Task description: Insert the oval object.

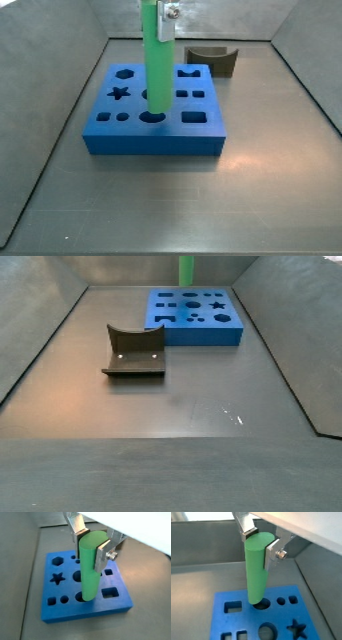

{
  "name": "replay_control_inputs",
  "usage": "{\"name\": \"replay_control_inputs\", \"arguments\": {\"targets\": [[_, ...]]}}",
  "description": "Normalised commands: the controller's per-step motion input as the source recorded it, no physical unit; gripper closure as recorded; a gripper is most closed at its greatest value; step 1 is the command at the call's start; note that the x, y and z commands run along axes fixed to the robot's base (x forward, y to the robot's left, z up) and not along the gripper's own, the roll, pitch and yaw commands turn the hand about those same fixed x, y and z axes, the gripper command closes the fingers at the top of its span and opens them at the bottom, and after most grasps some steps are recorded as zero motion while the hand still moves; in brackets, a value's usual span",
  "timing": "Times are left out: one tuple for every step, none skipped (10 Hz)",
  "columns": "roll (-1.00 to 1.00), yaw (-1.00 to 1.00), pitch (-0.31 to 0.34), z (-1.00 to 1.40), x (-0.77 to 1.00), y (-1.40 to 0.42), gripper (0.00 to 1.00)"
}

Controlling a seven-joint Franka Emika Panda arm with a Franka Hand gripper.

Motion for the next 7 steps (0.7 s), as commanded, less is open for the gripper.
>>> {"name": "replay_control_inputs", "arguments": {"targets": [[0.00, -1.00, -0.024, -0.05, 0.00, 0.00, 1.00], [0.00, -1.00, -0.009, -0.06, 0.00, 0.00, 1.00], [0.00, -1.00, -0.004, -0.07, 0.00, 0.00, 1.00], [0.00, -1.00, 0.000, -0.10, 0.00, 0.00, 1.00], [0.02, -1.00, 0.000, -0.16, 0.00, 0.00, 1.00], [0.04, -1.00, 0.000, -0.20, 0.00, 0.00, 1.00], [0.05, -1.00, 0.004, -0.23, -0.02, 0.00, 1.00]]}}
